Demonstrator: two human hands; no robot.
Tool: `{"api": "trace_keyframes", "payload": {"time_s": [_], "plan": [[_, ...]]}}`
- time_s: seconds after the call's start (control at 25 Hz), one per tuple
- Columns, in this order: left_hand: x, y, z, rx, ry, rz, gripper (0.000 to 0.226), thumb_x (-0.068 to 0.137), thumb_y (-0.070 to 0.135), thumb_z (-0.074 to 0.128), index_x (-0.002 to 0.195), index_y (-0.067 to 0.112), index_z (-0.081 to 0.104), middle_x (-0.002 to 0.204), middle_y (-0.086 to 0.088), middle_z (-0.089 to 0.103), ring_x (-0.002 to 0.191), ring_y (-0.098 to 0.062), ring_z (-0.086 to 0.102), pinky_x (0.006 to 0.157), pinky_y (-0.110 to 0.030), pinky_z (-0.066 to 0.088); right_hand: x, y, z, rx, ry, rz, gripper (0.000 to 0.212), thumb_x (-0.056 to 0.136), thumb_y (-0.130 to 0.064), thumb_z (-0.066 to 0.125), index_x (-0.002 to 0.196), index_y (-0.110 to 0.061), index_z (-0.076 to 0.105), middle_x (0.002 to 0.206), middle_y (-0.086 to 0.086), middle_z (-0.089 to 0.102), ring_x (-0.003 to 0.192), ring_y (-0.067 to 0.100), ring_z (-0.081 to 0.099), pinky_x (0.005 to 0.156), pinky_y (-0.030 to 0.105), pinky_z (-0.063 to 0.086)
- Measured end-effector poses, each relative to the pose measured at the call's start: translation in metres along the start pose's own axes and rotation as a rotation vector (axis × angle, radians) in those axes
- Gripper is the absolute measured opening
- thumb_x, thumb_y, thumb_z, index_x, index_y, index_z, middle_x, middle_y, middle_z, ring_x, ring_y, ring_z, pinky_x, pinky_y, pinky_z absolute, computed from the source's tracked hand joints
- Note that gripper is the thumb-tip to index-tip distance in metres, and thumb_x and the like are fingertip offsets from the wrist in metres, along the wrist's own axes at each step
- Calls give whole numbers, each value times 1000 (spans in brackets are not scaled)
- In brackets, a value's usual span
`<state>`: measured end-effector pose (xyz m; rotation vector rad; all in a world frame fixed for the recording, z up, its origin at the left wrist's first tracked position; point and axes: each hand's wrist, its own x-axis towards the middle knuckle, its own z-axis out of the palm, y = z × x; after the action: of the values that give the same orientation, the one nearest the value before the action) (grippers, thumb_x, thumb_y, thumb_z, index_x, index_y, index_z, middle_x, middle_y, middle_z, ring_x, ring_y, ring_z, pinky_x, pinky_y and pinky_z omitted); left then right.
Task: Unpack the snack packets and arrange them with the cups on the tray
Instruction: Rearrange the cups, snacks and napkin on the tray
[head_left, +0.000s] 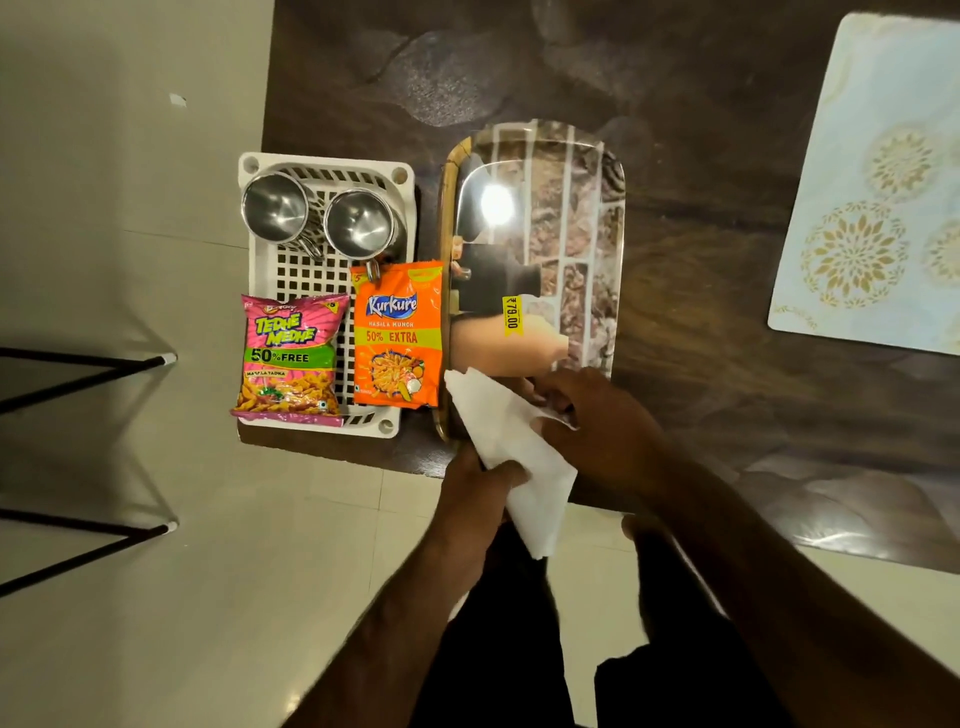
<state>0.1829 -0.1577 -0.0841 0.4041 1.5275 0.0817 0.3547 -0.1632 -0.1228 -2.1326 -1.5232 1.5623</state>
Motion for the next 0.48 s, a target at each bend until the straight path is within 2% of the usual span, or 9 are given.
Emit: {"api": "trace_keyframes", "payload": {"time_s": [0.08, 0.16, 0.2, 0.24, 0.32, 0.48], "plan": [[1, 5, -9, 43, -138, 27, 50, 73, 6, 62, 122, 16, 67, 116, -11, 75, 109, -30, 70, 96, -50, 55, -6, 3, -5, 80, 27, 27, 61, 86, -41, 76, 142, -24, 58, 126, -7, 62, 115, 16, 63, 97, 32, 53], [3, 16, -18, 133, -225, 32, 45, 70, 10, 62, 112, 19, 73, 111, -9, 77, 104, -30, 72, 89, -44, 57, -14, 2, -11, 371, -139, 143, 78, 78, -43, 78, 150, -32, 49, 132, -15, 64, 118, 10, 66, 97, 29, 56], [7, 23, -22, 176, -225, 27, 41, 69, 12, 65, 108, 21, 75, 109, -8, 78, 103, -31, 72, 91, -45, 56, -18, 2, -12, 553, -231, 193, 74, 78, -38, 81, 146, -36, 51, 132, -17, 68, 117, 8, 69, 96, 30, 60], [11, 31, -26, 221, -223, 30, 38, 71, 13, 68, 107, 21, 76, 109, -7, 78, 105, -32, 71, 94, -47, 55, -21, 4, -10, 718, -286, 227, 61, 81, -30, 84, 136, -36, 58, 128, -15, 74, 114, 9, 74, 92, 31, 64], [22, 48, -30, 333, -260, 72, 34, 81, 12, 72, 114, 20, 74, 113, -5, 76, 109, -30, 70, 99, -49, 54, -24, 6, -2, 927, -283, 277, 41, 88, -13, 83, 121, -34, 70, 119, -9, 81, 106, 12, 80, 80, 29, 66], [40, 78, -34, 607, -303, 137, 29, 86, 22, 75, 114, 18, 68, 114, -6, 72, 107, -27, 67, 98, -50, 53, -34, 4, 17, 1084, -213, 352, 31, 90, -17, 84, 117, -28, 74, 112, -3, 83, 94, 17, 83, 72, 27, 64]]}}
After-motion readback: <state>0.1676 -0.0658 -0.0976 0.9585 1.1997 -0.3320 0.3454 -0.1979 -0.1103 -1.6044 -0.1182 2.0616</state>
